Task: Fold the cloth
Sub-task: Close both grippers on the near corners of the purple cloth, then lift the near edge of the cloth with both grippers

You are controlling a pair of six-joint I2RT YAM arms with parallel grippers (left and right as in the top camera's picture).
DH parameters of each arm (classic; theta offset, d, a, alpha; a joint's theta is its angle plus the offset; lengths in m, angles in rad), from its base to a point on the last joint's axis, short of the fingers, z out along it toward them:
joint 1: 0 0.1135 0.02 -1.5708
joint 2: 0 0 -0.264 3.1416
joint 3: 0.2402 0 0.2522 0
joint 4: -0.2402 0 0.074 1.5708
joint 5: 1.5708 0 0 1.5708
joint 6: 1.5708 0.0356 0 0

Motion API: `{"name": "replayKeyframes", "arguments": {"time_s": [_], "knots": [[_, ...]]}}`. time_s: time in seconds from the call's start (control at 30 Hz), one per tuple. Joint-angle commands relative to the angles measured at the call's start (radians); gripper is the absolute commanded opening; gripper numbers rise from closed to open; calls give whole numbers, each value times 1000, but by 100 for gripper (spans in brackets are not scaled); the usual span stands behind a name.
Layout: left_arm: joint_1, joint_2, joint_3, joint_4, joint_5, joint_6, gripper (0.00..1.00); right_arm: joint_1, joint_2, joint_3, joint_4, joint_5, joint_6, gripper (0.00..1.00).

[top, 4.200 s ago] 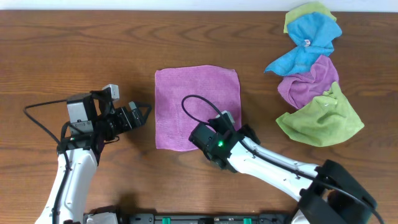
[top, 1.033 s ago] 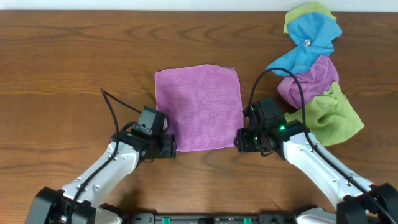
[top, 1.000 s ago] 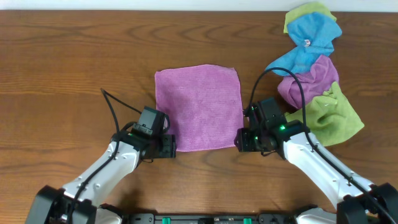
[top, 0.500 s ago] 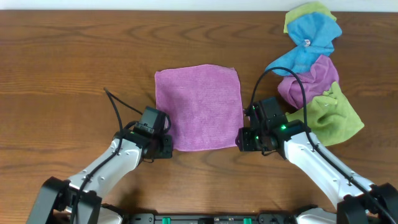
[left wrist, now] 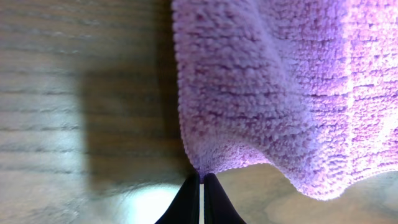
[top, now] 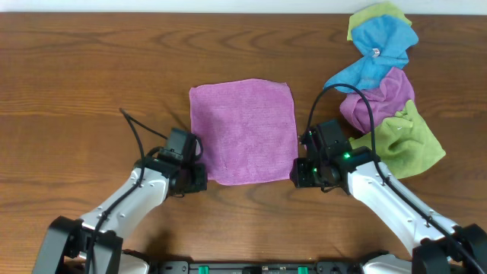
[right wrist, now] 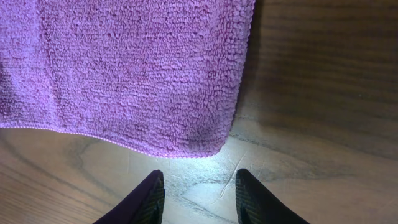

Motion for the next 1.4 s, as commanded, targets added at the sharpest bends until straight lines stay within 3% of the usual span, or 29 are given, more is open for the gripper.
{"name": "replayKeyframes", "arguments": {"time_s": [0.0, 0.2, 0.8, 0.9, 1.0, 1.07, 1.37], "knots": [[31, -19, 80, -28, 32, 7, 6, -8, 6, -7, -3, -18, -11, 38], [38, -53, 150, -62, 35, 33, 6, -7, 7, -7, -13, -45, -12, 50], [38, -61, 153, -62, 35, 33, 6, -7, 145, -7, 95, -33, -11, 46], [38, -61, 153, -62, 35, 33, 5, -7, 160, -7, 105, -33, -11, 39], [39, -61, 153, -62, 35, 33, 6, -7, 166, -7, 103, -34, -11, 12], [39, -61, 153, -61, 35, 33, 5, -7, 166, -7, 99, -40, -10, 1], [39, -63, 200, -49, 35, 32, 6, -6, 109, 111, -1, -84, 2, 1]]}}
